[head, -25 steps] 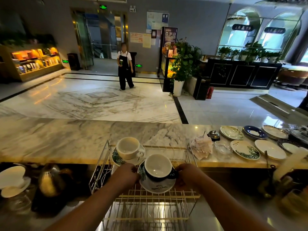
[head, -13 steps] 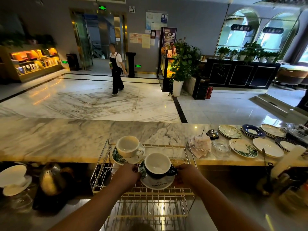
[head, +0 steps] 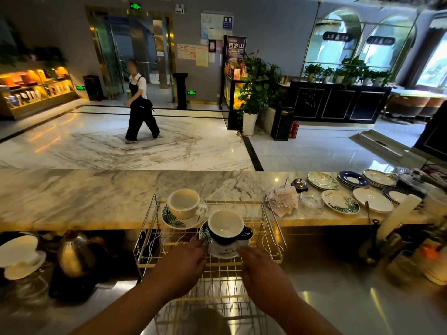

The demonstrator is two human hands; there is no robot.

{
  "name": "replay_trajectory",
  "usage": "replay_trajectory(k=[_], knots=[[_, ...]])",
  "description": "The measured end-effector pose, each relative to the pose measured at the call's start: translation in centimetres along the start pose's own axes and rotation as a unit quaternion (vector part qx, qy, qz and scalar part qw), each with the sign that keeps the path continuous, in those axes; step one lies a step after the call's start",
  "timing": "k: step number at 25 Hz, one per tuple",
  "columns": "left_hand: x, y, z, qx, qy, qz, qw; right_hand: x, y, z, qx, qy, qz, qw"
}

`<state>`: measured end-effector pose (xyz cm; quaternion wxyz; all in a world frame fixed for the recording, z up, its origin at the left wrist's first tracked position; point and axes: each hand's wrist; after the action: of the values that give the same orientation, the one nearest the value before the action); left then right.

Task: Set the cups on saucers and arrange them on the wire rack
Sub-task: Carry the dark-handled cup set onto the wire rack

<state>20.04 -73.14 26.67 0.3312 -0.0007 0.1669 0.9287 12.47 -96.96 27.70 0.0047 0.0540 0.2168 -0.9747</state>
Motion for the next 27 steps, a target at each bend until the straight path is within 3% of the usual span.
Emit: replay_trajectory(k=[5,27], knots=[[0.6,-1.4,-1.3,-0.069,-0.067,-0.049,0.994,-0.1,-1.4,-1.9,0.110,-0.080,0.072,0.988],[-10.0,1.3,-3.8,-0.064,-0.078,-0.016,0.995,-8.3,2.9,0.2,0.173,-0.128,-0.025,0.976]])
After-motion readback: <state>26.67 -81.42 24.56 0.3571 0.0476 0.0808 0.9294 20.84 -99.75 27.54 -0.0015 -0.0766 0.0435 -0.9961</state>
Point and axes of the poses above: each hand's wrist, its own x-axis away from the middle knuckle, its own z-axis out of the back of the hand, y = z × x, and after that the axes turned 8 degrees about -z, right-handed
